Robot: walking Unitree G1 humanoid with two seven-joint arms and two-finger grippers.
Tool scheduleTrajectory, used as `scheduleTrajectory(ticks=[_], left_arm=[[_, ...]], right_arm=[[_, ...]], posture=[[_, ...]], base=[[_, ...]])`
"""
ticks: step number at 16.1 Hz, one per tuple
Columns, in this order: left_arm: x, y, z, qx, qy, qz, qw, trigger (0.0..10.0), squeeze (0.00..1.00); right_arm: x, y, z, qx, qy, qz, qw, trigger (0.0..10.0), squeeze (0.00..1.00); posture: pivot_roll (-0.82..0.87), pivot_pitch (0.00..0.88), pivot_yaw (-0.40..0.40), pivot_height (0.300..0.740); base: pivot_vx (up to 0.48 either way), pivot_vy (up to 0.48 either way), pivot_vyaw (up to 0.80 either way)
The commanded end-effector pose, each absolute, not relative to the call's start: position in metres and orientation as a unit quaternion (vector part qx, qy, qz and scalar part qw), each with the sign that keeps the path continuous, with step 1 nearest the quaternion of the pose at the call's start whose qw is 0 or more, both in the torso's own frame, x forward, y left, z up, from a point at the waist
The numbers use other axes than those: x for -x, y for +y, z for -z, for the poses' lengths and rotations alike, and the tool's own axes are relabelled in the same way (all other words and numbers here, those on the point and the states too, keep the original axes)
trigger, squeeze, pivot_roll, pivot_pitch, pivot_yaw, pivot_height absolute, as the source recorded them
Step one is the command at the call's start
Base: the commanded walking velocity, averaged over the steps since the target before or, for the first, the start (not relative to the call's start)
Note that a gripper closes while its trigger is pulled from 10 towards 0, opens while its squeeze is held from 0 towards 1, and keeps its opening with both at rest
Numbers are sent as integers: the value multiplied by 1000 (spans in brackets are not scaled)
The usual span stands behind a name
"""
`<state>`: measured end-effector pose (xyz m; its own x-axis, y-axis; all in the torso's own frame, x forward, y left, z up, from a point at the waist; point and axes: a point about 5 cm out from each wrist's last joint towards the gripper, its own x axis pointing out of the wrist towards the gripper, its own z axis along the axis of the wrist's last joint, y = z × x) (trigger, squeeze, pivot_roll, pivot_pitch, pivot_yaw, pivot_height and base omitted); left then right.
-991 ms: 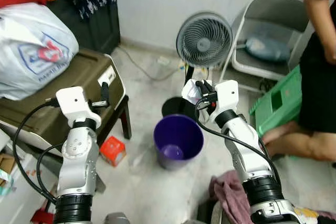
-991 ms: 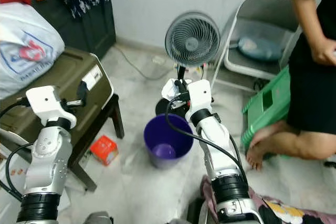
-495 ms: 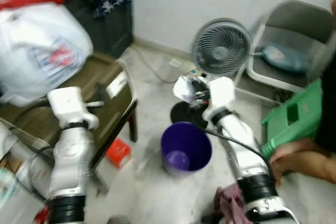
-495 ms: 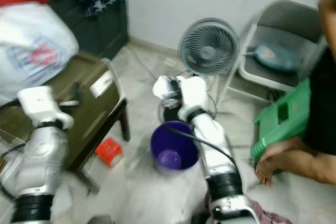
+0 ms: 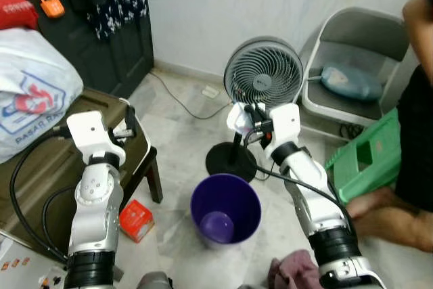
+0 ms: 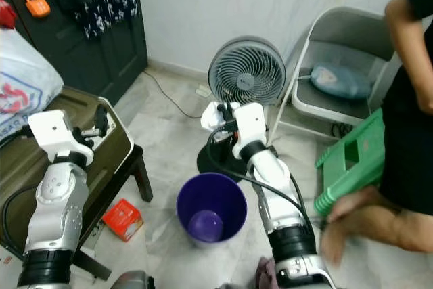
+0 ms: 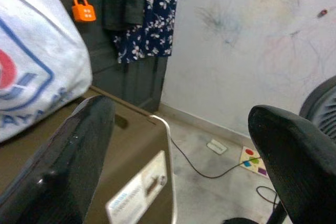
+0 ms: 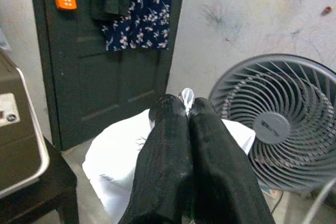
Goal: Clean up the room
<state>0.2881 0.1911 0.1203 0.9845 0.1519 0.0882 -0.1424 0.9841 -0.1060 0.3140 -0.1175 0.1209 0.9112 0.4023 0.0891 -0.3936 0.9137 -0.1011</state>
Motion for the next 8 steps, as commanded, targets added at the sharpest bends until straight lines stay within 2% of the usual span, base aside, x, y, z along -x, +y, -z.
scheduleTrajectory(ticks=[1, 7, 8], left_arm=[[-289, 187, -121, 48, -48, -66, 995, 10000, 0], [-272, 203, -117, 15, -48, -18, 999, 10000, 0], [-265, 205, -115, 8, -42, -14, 999, 10000, 0]], right_arm=[[-315, -125, -123, 44, -57, -193, 979, 10000, 0], [-315, -124, -123, 57, -52, -172, 982, 10000, 0], [-312, -127, -119, 63, -45, -157, 985, 10000, 0]], posture=[[47, 0, -82, 740], [60, 0, -88, 740], [67, 0, -80, 740]], base=[[0, 0, 0], [0, 0, 0], [0, 0, 800]])
